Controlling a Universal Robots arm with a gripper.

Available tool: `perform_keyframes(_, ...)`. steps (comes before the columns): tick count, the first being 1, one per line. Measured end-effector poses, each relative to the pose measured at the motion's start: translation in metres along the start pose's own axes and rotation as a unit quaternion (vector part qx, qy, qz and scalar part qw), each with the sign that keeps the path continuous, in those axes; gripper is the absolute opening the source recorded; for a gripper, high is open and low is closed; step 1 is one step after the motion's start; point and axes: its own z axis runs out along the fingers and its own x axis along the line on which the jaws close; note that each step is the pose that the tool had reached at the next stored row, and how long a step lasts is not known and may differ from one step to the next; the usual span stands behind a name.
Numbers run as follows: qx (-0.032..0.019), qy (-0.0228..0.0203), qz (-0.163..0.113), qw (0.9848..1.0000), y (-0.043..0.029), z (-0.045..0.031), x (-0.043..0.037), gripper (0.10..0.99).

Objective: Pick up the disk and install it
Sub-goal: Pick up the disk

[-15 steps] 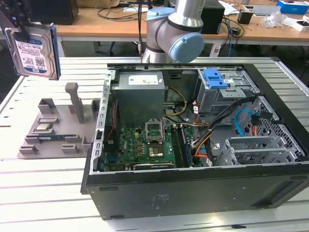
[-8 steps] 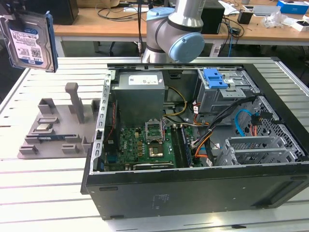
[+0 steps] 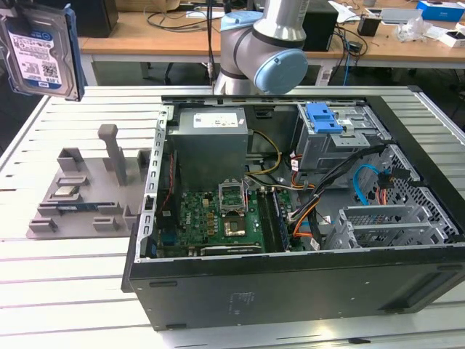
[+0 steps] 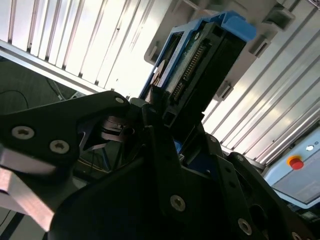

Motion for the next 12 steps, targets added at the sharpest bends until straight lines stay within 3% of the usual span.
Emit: perform_keyframes(12, 0.0000, 0.0000, 0.000, 1.0000, 0.0011, -0.0281, -0.0008, 0.365)
